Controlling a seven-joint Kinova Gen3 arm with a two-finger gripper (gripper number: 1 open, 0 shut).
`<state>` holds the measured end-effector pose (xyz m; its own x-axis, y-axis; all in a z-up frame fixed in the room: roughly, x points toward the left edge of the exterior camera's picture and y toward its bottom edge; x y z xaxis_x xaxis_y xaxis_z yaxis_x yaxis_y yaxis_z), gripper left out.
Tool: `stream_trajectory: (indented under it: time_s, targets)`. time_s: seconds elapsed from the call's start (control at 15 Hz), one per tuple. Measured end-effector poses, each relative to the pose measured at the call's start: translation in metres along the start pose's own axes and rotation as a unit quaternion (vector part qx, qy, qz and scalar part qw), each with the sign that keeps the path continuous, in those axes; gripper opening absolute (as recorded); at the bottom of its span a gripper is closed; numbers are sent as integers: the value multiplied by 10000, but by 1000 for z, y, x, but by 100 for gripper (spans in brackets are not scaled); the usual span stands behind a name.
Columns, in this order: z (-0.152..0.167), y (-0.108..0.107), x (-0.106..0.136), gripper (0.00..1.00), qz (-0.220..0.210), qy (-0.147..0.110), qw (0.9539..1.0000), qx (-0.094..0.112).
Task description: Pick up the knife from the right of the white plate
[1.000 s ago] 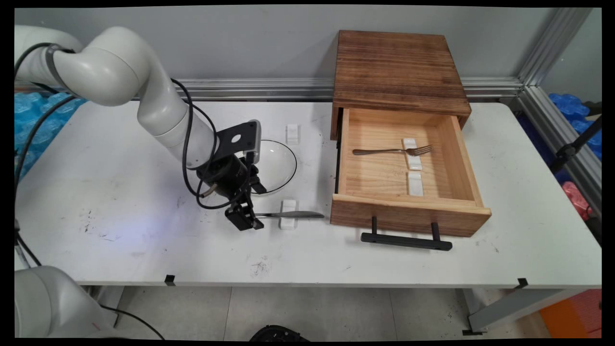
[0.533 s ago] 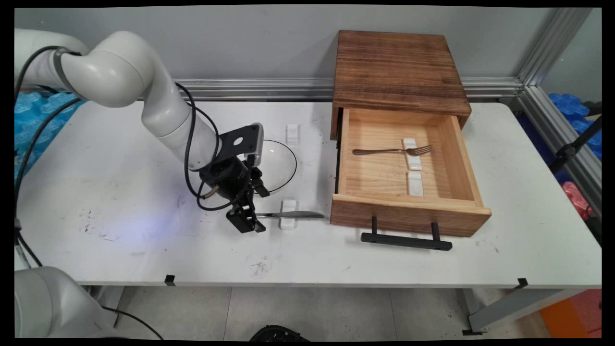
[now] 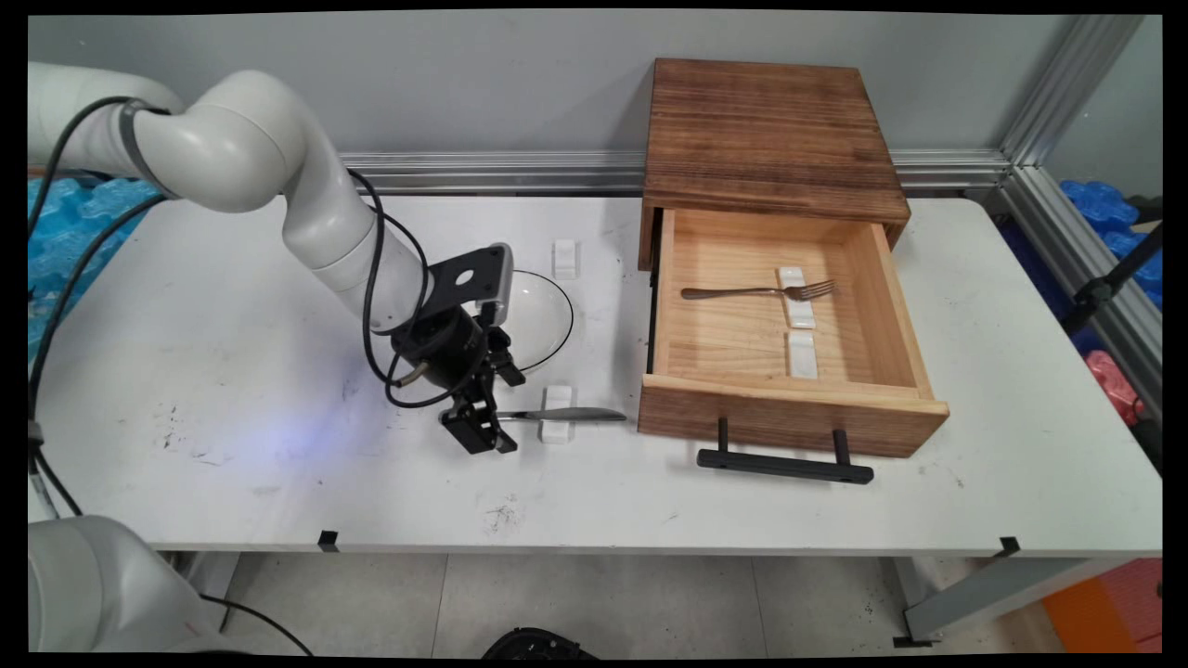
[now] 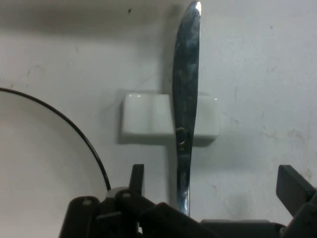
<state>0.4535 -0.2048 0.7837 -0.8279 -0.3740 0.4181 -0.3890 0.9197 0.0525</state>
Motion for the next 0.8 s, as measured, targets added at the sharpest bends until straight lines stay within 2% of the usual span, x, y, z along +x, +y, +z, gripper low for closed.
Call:
stream_trajectory:
  time_s: [0.8]
  targets:
    - [12,-8,-5,100,-127,24,9999,-38]
